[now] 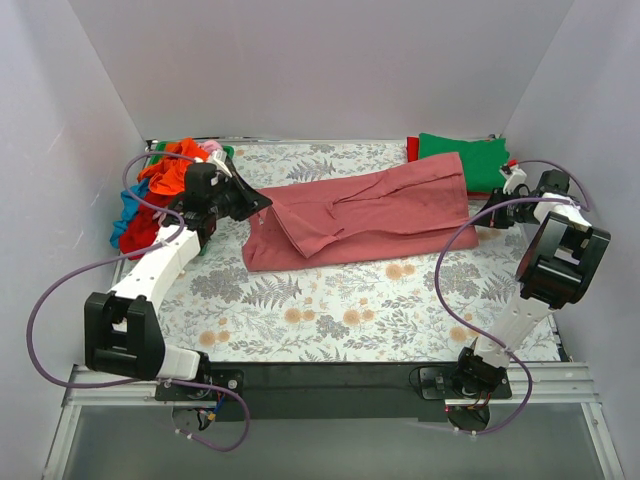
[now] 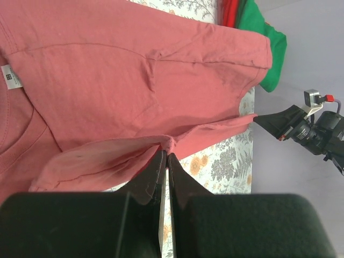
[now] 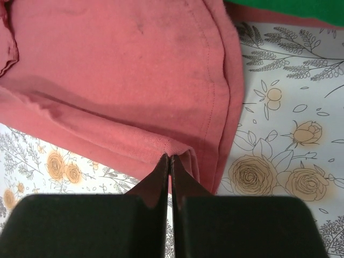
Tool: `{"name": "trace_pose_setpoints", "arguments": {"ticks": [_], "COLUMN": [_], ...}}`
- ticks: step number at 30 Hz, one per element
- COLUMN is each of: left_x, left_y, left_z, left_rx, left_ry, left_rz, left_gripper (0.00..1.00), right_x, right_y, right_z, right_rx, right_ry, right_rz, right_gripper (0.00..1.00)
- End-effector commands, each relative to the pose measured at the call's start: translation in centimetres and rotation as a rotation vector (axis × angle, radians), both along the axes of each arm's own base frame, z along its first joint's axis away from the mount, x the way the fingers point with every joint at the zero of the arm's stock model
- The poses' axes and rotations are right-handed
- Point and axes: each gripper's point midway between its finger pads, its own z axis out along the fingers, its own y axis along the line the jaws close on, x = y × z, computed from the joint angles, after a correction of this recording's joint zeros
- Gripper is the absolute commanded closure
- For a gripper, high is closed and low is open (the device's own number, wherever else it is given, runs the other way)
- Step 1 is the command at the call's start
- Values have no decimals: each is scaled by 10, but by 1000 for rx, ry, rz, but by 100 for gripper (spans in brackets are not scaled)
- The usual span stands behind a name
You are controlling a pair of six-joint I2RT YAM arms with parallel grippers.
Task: Fold and stack the t-shirts
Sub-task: Fold the tshirt
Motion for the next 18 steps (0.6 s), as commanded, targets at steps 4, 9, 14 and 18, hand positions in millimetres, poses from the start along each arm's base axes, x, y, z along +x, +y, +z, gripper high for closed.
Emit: {"name": "trace_pose_setpoints", "arguments": {"ticks": [4,9,14,18], "left_x": [12,18,22,23], "left_y": [-1,0,1,4], "left_z": [5,1,-1,-4], "left_rx": [-4,-2,-1,0], "left_ry": [-30,-20,-18,-11], "left_rz": [-32,-36,-36,-32], "left_gripper": [100,100,100,100], "right_x": [22,23,25,28], "right_y": [-10,-14,-14,-12], "right_z": [17,13,9,7], "right_rx": [-29,-43,-38,-39], "right_ry": [-67,-56,-48,-47], "right_rz": [-34,-57,-64,-60], "right_gripper": [99,99,99,99]}}
